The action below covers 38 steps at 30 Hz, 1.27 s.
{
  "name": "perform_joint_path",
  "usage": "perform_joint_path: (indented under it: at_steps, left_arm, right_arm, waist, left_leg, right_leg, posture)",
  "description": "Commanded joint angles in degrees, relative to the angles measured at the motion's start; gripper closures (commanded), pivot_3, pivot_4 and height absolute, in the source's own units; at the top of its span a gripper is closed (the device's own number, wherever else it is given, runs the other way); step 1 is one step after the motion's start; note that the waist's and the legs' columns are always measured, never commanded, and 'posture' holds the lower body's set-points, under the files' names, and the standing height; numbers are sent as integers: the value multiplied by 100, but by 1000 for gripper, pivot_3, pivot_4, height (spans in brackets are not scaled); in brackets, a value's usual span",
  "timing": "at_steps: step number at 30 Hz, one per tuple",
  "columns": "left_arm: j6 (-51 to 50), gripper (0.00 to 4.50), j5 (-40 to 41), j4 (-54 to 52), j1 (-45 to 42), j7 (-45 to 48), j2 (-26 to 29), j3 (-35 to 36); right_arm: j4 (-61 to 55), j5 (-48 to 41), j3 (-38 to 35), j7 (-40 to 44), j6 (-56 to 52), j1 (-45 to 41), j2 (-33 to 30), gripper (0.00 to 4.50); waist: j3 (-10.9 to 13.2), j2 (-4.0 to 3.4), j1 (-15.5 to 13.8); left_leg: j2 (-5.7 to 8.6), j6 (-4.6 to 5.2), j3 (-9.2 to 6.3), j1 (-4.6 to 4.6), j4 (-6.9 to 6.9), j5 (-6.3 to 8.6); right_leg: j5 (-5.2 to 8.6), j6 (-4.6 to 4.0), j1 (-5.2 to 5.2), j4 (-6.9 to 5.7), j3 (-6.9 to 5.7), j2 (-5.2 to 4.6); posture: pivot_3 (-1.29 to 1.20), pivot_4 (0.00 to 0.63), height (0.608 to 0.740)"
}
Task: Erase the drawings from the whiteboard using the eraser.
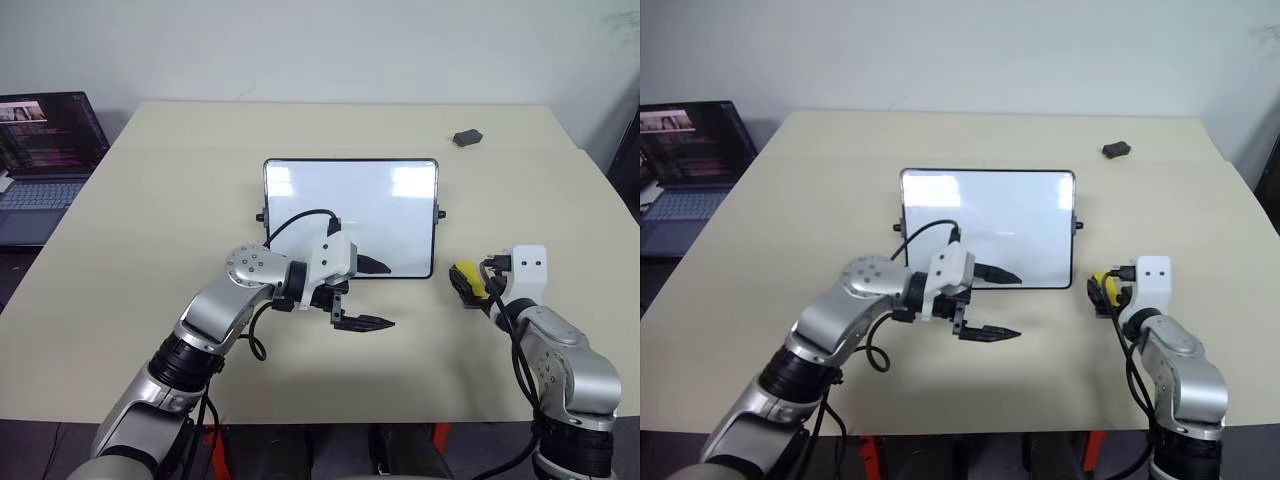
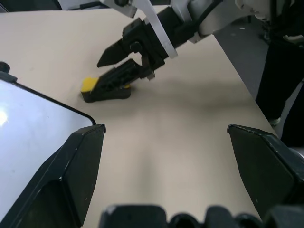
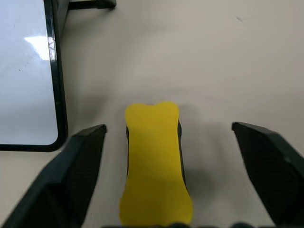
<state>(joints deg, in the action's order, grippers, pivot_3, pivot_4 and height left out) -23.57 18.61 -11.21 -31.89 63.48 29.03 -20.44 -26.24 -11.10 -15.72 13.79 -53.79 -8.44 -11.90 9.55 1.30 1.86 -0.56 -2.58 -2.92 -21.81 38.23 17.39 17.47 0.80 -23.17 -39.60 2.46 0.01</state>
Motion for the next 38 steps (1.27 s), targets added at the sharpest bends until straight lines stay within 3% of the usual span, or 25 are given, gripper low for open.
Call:
perform_joint_path:
  at_steps: [1, 9, 16, 22, 25, 38]
  left_arm:
    - [-104, 0, 120, -313, 171, -229, 29, 340]
    - [-548, 0, 282, -891, 1189, -1957, -165, 1834]
    - [-832, 0, 140, -1917, 2424, -3583, -516, 3019]
    - [-269, 0, -294, -1809, 2752, -4483, -972, 3244]
    - [-84, 0, -524, -1730, 2913, -4916, -1248, 3227]
    - [250, 0, -606, -1535, 3507, -5758, -1817, 3698]
  right_arm:
    - [-642, -407, -139, 71, 544, -145, 132, 25]
    - [-424, -499, -389, -36, 2474, 352, 406, 25]
    - [187, -483, -747, 135, 3686, 967, 139, 25]
    - [588, -948, -1068, 473, 4764, 1468, 309, 25]
    - [1003, -974, -1101, 610, 5063, 1570, 221, 25]
    - [1691, -962, -739, 743, 5058, 972, -327, 25]
  waist:
    - [0, -1, 12]
    - [-3, 0, -7]
    - [-4, -2, -15]
    - [-5, -2, -38]
    - [-4, -4, -28]
    - [-8, -9, -25]
  left_leg:
    - [-1, 0, 1, 1, 0, 0]
    - [-2, 1, -4, 0, 8, 0]
    - [-2, 1, 0, 2, 17, 0]
    - [1, 1, -12, 14, 52, 1]
    - [1, 3, -7, 81, 43, 3]
    - [3, 2, -5, 100, 44, 3]
  right_leg:
    - [0, 0, -1, -3, 1, 0]
    - [0, 1, -1, -10, -2, -3]
    - [0, 1, -1, -23, 2, -7]
    - [-2, 4, 26, -39, -9, -6]
    - [0, 6, 97, -23, -4, -6]
    - [0, 7, 117, -18, 0, -3]
  posture:
    - [0, 150, 740]
    - [0, 150, 740]
    - [0, 150, 740]
    - [0, 150, 740]
    - [0, 150, 740]
    - [0, 150, 740]
